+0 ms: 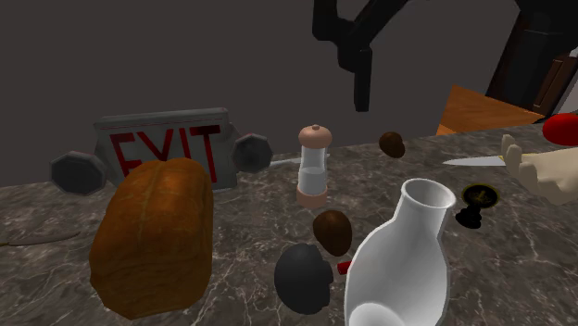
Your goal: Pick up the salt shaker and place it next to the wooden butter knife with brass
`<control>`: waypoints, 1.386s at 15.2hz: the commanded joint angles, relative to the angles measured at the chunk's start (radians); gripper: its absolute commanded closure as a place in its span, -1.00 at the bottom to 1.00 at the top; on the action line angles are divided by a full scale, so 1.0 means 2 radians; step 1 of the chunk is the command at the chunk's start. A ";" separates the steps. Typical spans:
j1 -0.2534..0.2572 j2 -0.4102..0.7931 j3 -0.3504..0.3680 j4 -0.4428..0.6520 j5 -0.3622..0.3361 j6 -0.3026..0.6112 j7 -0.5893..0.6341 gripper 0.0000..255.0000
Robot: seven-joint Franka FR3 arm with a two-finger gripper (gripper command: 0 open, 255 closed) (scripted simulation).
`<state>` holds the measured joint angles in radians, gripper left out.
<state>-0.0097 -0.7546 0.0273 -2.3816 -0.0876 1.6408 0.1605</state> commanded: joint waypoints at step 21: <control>0.016 0.371 -0.043 0.184 0.104 0.199 -0.062 -1.00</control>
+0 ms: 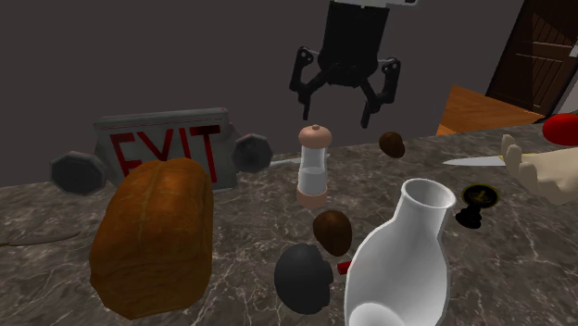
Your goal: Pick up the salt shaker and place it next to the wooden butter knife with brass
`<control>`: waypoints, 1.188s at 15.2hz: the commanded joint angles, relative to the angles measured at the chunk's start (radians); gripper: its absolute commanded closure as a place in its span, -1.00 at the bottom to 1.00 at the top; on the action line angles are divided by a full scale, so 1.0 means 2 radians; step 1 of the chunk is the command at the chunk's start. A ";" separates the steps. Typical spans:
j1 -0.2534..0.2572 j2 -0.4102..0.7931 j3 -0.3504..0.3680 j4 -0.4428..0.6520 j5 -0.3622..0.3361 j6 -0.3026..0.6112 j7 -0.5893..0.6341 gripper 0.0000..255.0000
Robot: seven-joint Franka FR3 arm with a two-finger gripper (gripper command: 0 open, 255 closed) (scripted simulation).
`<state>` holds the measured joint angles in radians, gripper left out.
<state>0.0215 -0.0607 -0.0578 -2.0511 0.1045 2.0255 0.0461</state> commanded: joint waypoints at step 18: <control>0.001 0.141 0.005 0.081 0.050 0.060 -0.028 -1.00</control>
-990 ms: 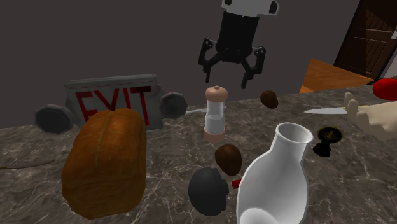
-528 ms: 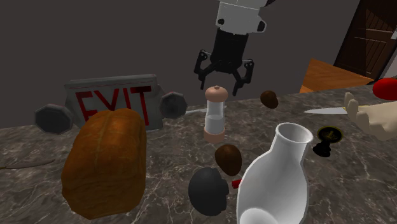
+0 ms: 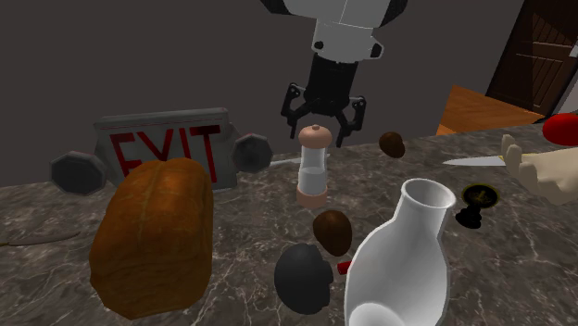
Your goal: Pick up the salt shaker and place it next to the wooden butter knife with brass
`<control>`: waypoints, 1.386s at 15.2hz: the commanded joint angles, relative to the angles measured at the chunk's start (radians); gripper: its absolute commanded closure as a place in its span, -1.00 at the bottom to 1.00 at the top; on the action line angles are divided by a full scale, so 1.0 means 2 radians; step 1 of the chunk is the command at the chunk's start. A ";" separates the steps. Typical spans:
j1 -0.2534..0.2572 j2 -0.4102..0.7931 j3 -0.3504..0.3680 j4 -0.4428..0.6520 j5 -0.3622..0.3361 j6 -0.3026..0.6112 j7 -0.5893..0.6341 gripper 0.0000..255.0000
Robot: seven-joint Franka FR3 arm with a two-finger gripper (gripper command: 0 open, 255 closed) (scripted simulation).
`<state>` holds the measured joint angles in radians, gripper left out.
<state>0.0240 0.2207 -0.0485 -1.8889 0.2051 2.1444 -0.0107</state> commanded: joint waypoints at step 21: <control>0.000 -0.018 -0.001 0.030 -0.006 -0.048 0.010 1.00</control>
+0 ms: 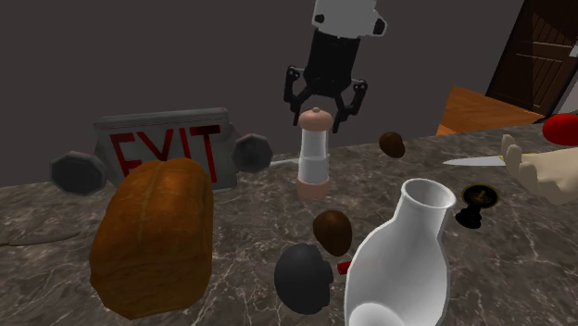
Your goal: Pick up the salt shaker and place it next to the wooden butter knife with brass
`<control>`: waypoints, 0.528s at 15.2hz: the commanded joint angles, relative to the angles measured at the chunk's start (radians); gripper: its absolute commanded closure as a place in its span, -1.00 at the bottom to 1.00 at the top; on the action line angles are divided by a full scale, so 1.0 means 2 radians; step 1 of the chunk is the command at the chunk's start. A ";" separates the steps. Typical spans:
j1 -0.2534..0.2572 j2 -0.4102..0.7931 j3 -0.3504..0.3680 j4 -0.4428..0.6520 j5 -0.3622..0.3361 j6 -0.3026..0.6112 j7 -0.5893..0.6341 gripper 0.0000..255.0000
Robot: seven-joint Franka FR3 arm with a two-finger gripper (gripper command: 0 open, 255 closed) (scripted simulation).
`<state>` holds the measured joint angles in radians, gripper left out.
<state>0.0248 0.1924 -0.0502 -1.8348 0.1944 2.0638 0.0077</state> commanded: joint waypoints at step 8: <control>-0.001 -0.016 -0.002 0.041 -0.006 -0.057 0.009 1.00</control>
<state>0.0233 0.1644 -0.0527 -1.7650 0.1846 1.9671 0.0242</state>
